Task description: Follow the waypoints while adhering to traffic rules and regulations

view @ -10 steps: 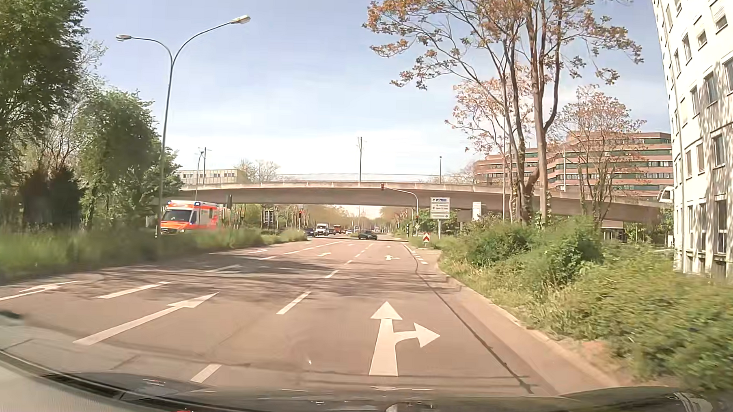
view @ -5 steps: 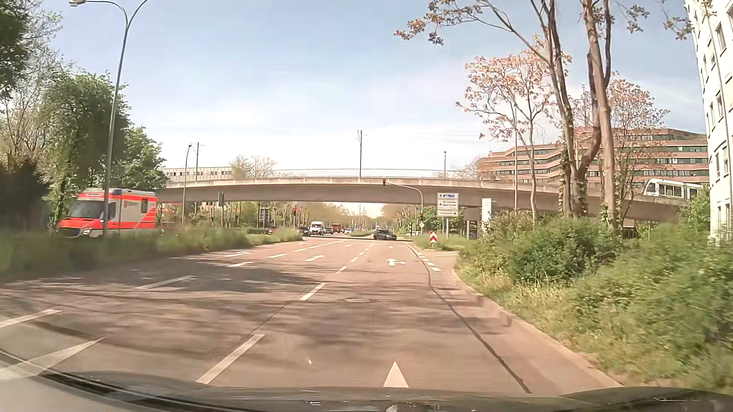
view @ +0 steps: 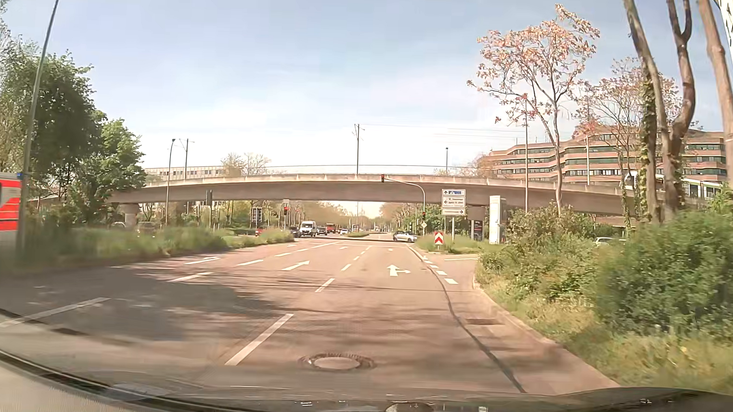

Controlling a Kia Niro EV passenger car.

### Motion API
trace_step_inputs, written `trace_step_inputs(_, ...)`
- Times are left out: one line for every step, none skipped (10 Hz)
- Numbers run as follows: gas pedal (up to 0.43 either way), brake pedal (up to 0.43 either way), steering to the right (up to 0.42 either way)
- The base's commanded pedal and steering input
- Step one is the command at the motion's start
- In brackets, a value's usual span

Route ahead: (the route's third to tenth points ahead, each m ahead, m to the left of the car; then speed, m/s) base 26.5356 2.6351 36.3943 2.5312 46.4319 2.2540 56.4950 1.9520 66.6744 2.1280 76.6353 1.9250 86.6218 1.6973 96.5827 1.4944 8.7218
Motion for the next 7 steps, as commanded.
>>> trace_step_inputs(0.000,0.000,0.008)
trace_step_inputs(0.000,0.000,0.008)
trace_step_inputs(0.000,0.000,0.008)
trace_step_inputs(0.000,0.000,0.008)
trace_step_inputs(0.000,0.000,0.008)
trace_step_inputs(0.000,0.000,0.008)
trace_step_inputs(0.000,0.000,0.008)
